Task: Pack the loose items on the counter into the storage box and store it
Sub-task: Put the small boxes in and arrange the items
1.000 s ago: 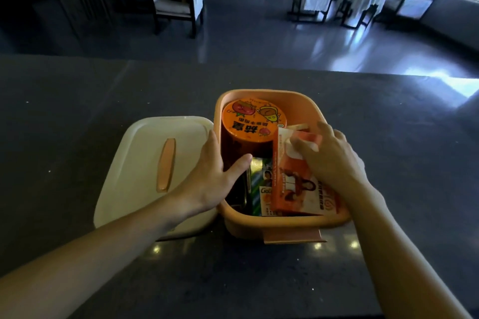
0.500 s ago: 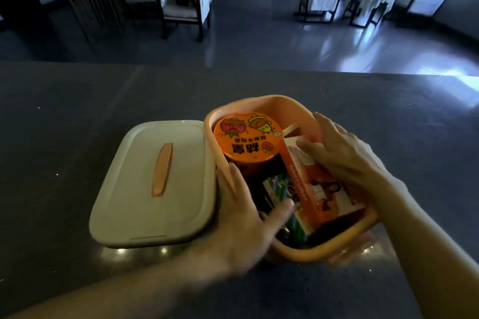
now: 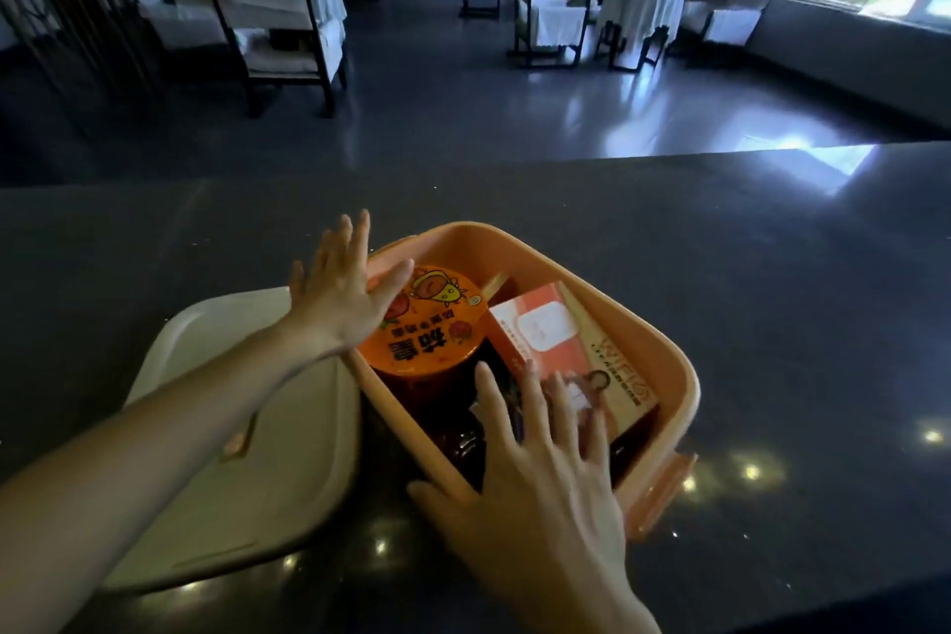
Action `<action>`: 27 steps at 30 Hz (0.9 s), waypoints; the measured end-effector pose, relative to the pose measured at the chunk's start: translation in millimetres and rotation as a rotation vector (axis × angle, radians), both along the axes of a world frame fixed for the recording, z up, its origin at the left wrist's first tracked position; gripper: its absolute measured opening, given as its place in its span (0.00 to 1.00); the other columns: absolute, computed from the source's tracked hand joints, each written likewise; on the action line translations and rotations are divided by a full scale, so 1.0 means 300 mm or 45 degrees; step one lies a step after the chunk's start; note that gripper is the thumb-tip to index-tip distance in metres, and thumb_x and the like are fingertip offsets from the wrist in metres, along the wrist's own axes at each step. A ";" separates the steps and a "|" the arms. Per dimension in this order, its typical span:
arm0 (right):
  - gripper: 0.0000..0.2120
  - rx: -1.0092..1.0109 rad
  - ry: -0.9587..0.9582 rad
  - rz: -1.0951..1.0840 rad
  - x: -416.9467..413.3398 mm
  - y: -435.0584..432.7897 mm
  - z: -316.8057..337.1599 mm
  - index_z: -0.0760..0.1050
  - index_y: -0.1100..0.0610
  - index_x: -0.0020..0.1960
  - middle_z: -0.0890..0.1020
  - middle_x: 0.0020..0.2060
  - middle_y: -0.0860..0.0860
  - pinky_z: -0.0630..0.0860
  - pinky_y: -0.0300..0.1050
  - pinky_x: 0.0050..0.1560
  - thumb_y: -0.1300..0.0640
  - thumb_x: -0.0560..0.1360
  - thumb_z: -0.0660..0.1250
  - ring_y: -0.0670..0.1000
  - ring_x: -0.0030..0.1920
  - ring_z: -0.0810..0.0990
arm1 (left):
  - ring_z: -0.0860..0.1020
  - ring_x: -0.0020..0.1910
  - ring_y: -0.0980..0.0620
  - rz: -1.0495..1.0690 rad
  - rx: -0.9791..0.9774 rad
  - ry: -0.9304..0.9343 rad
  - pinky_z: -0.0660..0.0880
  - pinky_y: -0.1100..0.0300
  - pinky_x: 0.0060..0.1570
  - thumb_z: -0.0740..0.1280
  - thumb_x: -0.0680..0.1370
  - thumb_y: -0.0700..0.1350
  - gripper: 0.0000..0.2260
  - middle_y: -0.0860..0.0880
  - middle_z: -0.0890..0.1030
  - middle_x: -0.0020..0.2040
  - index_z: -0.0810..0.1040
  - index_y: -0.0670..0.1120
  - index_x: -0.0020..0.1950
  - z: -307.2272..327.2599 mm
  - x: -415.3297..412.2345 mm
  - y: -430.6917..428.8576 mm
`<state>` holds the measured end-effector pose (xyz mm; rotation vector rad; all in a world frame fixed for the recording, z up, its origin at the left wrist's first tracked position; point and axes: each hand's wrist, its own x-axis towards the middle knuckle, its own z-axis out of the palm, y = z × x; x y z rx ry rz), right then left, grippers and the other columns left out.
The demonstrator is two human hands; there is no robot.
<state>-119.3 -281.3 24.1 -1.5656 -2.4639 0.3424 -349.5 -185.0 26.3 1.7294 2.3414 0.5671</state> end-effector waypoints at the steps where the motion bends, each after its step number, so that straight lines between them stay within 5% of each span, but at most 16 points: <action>1: 0.47 0.028 0.008 0.037 0.007 0.012 -0.002 0.25 0.42 0.68 0.36 0.74 0.51 0.38 0.58 0.69 0.22 0.63 0.47 0.55 0.74 0.38 | 0.51 0.75 0.44 -0.022 -0.051 -0.020 0.50 0.42 0.71 0.42 0.68 0.72 0.42 0.44 0.49 0.77 0.41 0.50 0.76 -0.002 -0.003 0.006; 4: 0.46 0.107 0.077 0.147 0.057 0.074 0.003 0.30 0.41 0.71 0.42 0.76 0.49 0.41 0.56 0.70 0.23 0.64 0.50 0.51 0.74 0.41 | 0.57 0.73 0.41 0.003 -0.160 -0.031 0.58 0.44 0.68 0.42 0.67 0.73 0.45 0.40 0.56 0.75 0.46 0.45 0.76 0.007 0.006 -0.004; 11: 0.47 0.248 -0.042 0.274 0.216 0.323 0.046 0.47 0.43 0.75 0.53 0.75 0.49 0.33 0.53 0.69 0.21 0.61 0.47 0.50 0.75 0.46 | 0.59 0.70 0.39 0.295 -0.358 0.087 0.62 0.44 0.64 0.39 0.60 0.76 0.53 0.38 0.55 0.74 0.43 0.42 0.75 0.015 0.100 -0.093; 14: 0.44 0.267 0.012 0.192 0.228 0.358 0.033 0.48 0.42 0.74 0.54 0.75 0.49 0.33 0.58 0.70 0.21 0.63 0.43 0.51 0.75 0.45 | 0.65 0.67 0.37 0.322 -0.205 0.101 0.64 0.44 0.62 0.46 0.66 0.74 0.48 0.36 0.63 0.69 0.52 0.40 0.73 0.013 0.085 -0.087; 17: 0.44 0.236 0.106 -0.038 0.217 0.357 0.010 0.45 0.42 0.74 0.50 0.76 0.53 0.32 0.59 0.69 0.21 0.64 0.41 0.54 0.75 0.41 | 0.63 0.69 0.37 0.289 -0.062 -0.181 0.63 0.44 0.65 0.52 0.73 0.68 0.40 0.38 0.60 0.73 0.47 0.42 0.75 0.020 0.057 -0.047; 23: 0.50 0.066 0.149 -0.308 0.178 0.395 0.008 0.45 0.47 0.75 0.50 0.75 0.58 0.44 0.59 0.71 0.21 0.60 0.42 0.57 0.75 0.45 | 0.68 0.64 0.39 0.257 -0.080 -0.114 0.68 0.49 0.54 0.49 0.72 0.70 0.40 0.38 0.63 0.69 0.54 0.42 0.73 0.010 0.068 -0.051; 27: 0.49 0.073 0.156 -0.207 0.242 0.477 0.007 0.48 0.46 0.74 0.54 0.75 0.54 0.52 0.60 0.71 0.20 0.61 0.47 0.56 0.74 0.50 | 0.64 0.67 0.40 0.301 -0.197 -0.094 0.67 0.47 0.59 0.45 0.63 0.76 0.50 0.38 0.57 0.72 0.46 0.43 0.75 0.030 0.154 -0.137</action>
